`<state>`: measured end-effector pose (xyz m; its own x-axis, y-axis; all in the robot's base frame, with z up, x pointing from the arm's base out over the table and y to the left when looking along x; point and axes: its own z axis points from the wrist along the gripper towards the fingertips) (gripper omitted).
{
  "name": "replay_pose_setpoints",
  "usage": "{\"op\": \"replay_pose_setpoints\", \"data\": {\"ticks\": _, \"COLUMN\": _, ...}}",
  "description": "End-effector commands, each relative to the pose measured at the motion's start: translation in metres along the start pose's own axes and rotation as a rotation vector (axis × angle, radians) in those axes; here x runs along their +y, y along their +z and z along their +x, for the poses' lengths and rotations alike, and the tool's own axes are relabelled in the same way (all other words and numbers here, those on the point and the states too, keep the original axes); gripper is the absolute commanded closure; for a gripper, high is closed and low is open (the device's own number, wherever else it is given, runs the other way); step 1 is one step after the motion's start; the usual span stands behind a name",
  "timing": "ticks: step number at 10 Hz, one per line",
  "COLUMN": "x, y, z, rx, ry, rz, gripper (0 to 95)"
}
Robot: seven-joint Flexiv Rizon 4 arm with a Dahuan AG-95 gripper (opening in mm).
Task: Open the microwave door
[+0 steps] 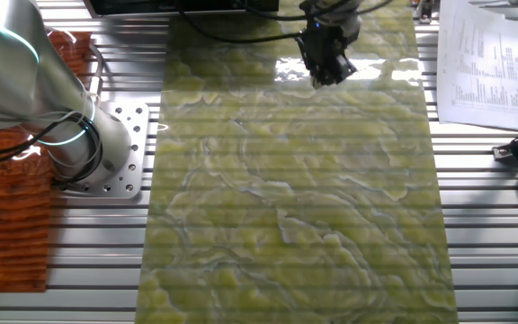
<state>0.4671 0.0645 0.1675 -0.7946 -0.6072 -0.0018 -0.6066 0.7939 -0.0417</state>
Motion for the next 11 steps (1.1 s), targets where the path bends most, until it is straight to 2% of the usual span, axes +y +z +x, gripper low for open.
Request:
{"op": "replay_pose_setpoints", "data": {"ticks": 1, "x": 0.013, "y": 0.0092, "z": -0.007, "rx": 0.047, "ry": -0.074, "rz": 0.051, "gripper": 95.0}}
{"op": "replay_pose_setpoints", "data": {"ticks": 2, "x": 0.014, "y": 0.0103, "z": -0.0078, "rx": 0.099, "ry": -0.112, "rz": 0.097, "gripper": 95.0}}
{"op": "replay_pose_setpoints", "data": {"ticks": 3, "x": 0.014, "y": 0.0103, "z": -0.0078, "rx": 0.119, "ry": -0.149, "rz": 0.122, "gripper": 95.0}}
{"op": "replay_pose_setpoints", "data": {"ticks": 4, "x": 0.014, "y": 0.0103, "z": -0.0078, "rx": 0.114, "ry": -0.16, "rz": 0.114, "gripper": 95.0}}
{"op": "replay_pose_setpoints", "data": {"ticks": 6, "x": 0.0139, "y": 0.0103, "z": -0.0078, "rx": 0.124, "ry": -0.242, "rz": 0.1, "gripper": 95.0}}
{"op": "replay_pose_setpoints", "data": {"ticks": 7, "x": 0.014, "y": 0.0102, "z": -0.0078, "rx": 0.113, "ry": -0.282, "rz": 0.093, "gripper": 95.0}}
{"op": "replay_pose_setpoints", "data": {"ticks": 9, "x": 0.014, "y": 0.0102, "z": -0.0078, "rx": 0.126, "ry": -0.231, "rz": 0.096, "gripper": 95.0}}
{"op": "replay_pose_setpoints", "data": {"ticks": 11, "x": 0.014, "y": 0.0102, "z": -0.0078, "rx": 0.109, "ry": -0.204, "rz": 0.079, "gripper": 95.0}}
